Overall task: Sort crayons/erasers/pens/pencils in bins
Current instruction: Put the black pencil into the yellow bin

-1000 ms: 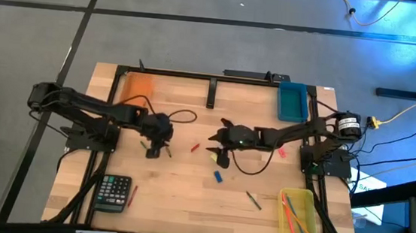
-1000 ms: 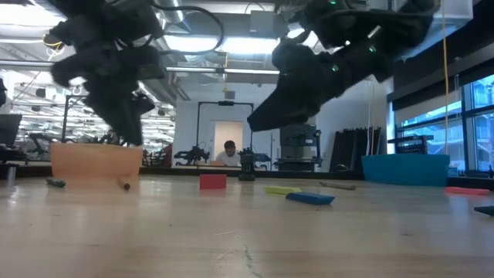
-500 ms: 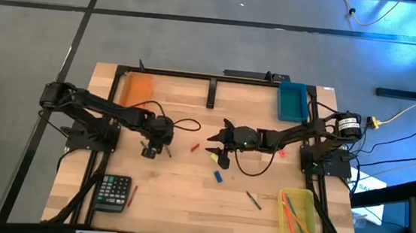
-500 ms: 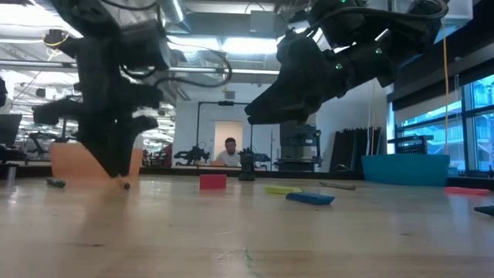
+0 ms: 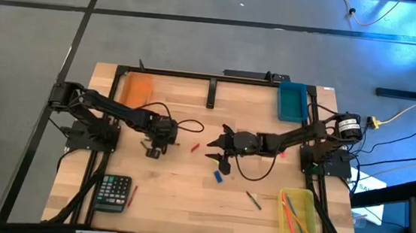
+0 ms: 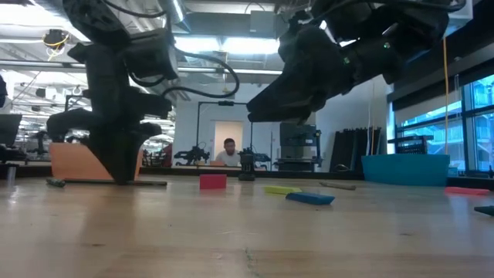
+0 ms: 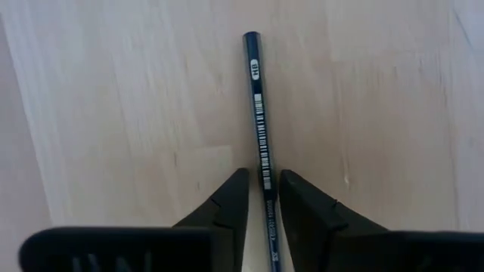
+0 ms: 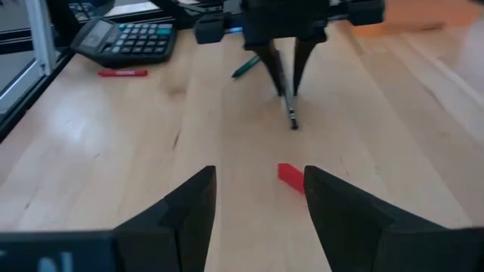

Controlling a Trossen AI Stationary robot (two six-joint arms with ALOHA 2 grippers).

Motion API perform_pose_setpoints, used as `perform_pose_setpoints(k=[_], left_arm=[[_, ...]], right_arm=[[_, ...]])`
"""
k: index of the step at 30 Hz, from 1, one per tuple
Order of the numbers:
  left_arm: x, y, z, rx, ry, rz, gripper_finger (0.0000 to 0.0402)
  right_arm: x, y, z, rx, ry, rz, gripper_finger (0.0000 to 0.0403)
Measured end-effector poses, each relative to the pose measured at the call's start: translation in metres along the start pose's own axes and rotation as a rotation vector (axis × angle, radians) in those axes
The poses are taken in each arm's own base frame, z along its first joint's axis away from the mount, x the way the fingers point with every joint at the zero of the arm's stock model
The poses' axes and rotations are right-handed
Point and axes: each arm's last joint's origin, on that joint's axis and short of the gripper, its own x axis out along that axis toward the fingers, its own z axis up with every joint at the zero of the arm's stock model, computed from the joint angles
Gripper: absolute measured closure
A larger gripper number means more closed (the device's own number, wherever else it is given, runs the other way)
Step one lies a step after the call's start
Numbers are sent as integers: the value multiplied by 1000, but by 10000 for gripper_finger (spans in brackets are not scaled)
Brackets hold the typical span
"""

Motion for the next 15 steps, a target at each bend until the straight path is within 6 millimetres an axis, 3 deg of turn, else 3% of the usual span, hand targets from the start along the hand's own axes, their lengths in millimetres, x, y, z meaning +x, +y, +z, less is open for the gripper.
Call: perform_pose_setpoints(k=[9,15], left_arm=[[0,3,7,-51,-70,27,395],[0,10,13,-97,-145,40,390]], right_arm=[[0,-1,0,7,0,-3,199],[1,-11,3,13,-13,-67,199]])
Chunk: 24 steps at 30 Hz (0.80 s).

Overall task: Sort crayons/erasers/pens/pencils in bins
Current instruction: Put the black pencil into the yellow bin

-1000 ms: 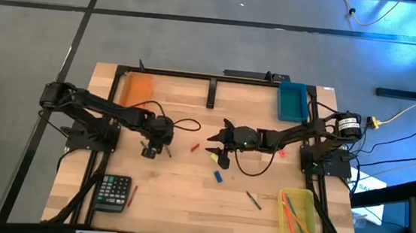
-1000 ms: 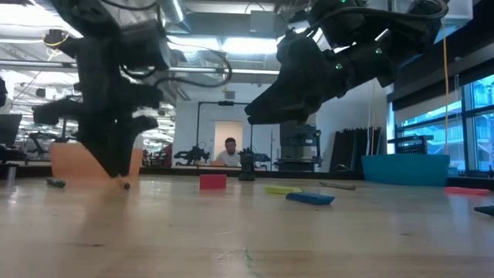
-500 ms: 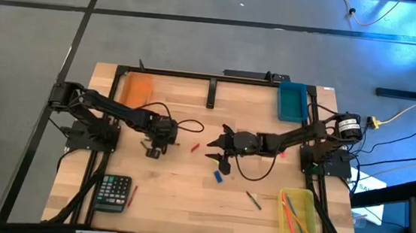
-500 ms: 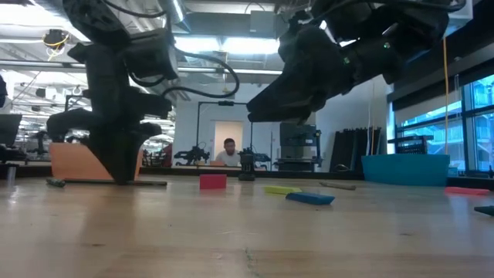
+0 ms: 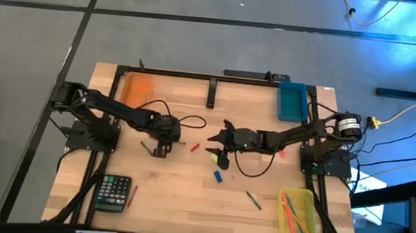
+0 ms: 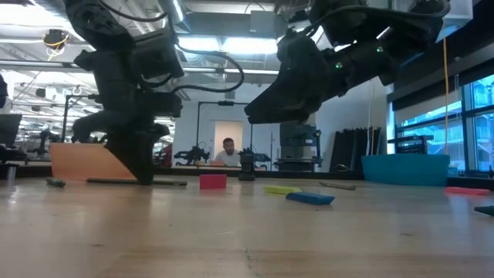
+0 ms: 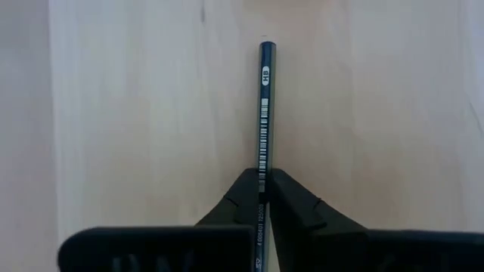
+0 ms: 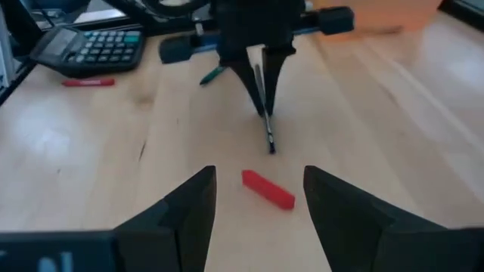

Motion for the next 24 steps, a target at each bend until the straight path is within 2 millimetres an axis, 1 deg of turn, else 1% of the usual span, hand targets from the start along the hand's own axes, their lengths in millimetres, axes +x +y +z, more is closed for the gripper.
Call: perform_pose_setpoints(k=[4,6,10,12,14,18,20,24], left_arm=[[-3,6,3,-24,-40,25,389],[-9,9,4,-52,-70,37,389],[-19,16,8,-105,-141,48,389],[-25,21,13,-125,-210,62,388],[-31,25,17,-153,-270,74,388],[-44,36,27,-195,-422,103,388],[-49,41,33,-224,-514,119,388],[-59,50,47,-248,-707,92,388]], right_arm=[[-4,-3,10,-16,-27,-9,199],[-10,-3,17,-21,-52,-38,199],[-25,-5,28,-42,-48,-124,199],[-32,-7,31,-43,-37,-161,199],[-35,-7,34,-42,-45,-182,199],[-34,-9,30,-22,-32,-191,199],[-33,-10,24,-4,-20,-194,199],[-34,-13,10,61,-93,-179,199]])
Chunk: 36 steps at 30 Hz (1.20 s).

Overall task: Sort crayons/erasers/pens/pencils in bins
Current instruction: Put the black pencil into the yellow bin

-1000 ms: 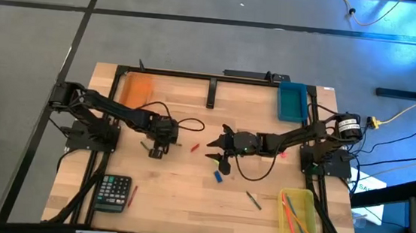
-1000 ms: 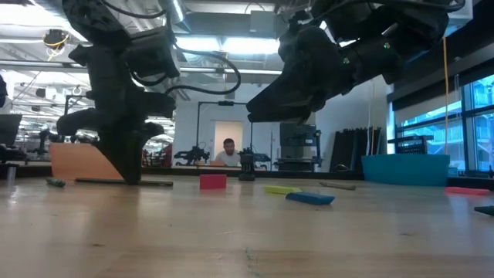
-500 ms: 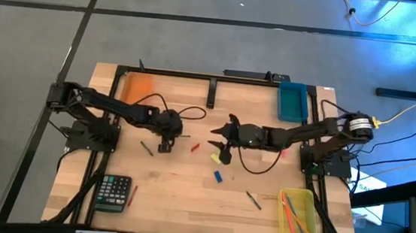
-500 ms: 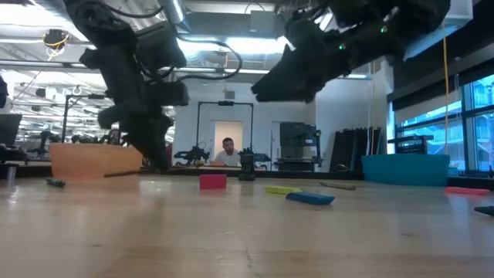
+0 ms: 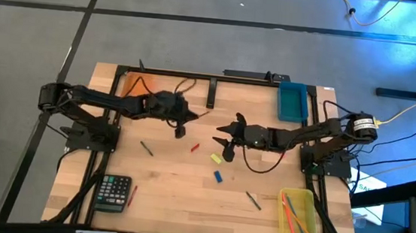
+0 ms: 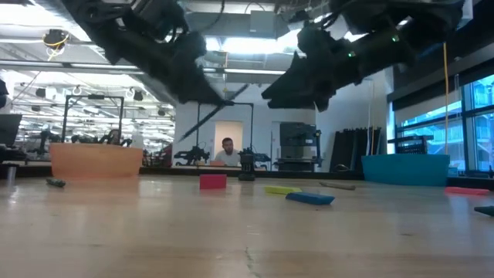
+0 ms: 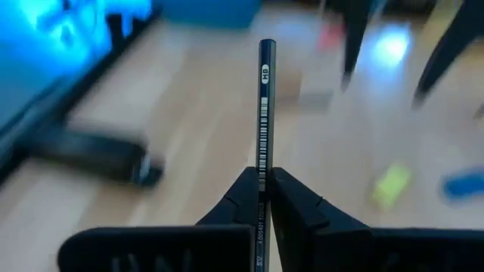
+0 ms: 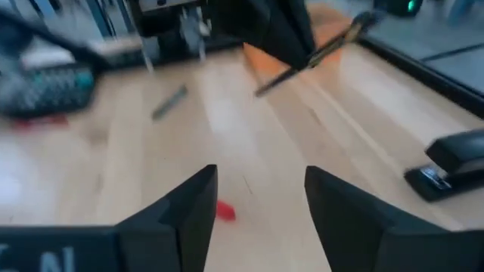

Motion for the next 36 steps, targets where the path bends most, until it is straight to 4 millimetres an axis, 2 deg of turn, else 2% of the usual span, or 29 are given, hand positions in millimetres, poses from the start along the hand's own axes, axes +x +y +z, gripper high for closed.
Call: perform_pose_setpoints(k=[6,9,20,31,36], left_arm=[[4,-7,14,29,-169,-211,388],[2,-7,18,57,-204,-226,388],[-1,-9,28,110,-316,-308,388],[-4,-13,32,147,-370,-438,388],[-4,-14,32,150,-371,-449,388]], right_arm=[[-11,-2,1,97,-215,106,199],[-14,-1,6,111,-286,130,199],[-10,1,28,70,-367,43,199],[-4,8,57,18,-403,67,200],[-4,11,59,9,-389,96,234]])
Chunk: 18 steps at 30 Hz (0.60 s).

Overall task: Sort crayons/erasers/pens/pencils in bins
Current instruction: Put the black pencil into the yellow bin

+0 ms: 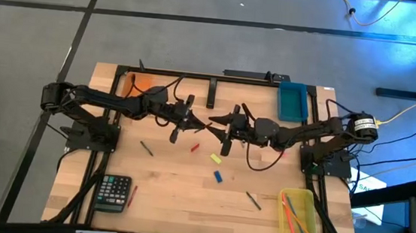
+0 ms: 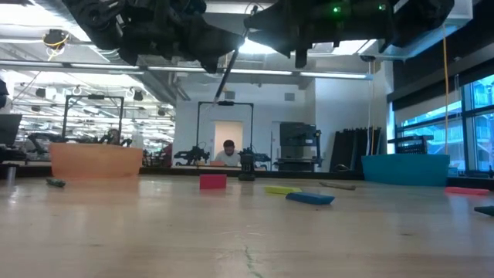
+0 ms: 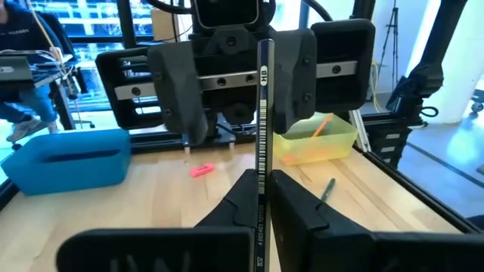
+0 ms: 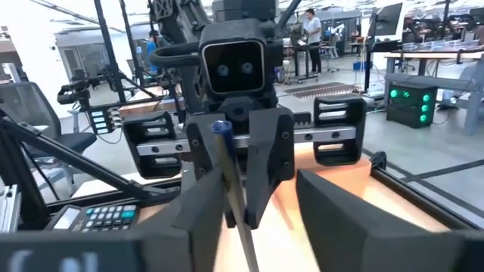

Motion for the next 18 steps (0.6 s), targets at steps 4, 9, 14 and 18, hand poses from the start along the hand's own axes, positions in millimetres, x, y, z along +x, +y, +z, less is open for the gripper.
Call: perform_pose_setpoints(k=[4,9,14,18], left_arm=[[0,0,0,-2,0,2,388],[0,0,0,-8,0,0,388],[0,0,0,-11,1,-2,388],[0,0,0,-11,1,-1,388]], right_arm=[[0,1,0,3,1,8,291],[0,2,0,4,4,44,359],[0,2,0,3,5,45,381],[0,2,0,3,5,45,375]])
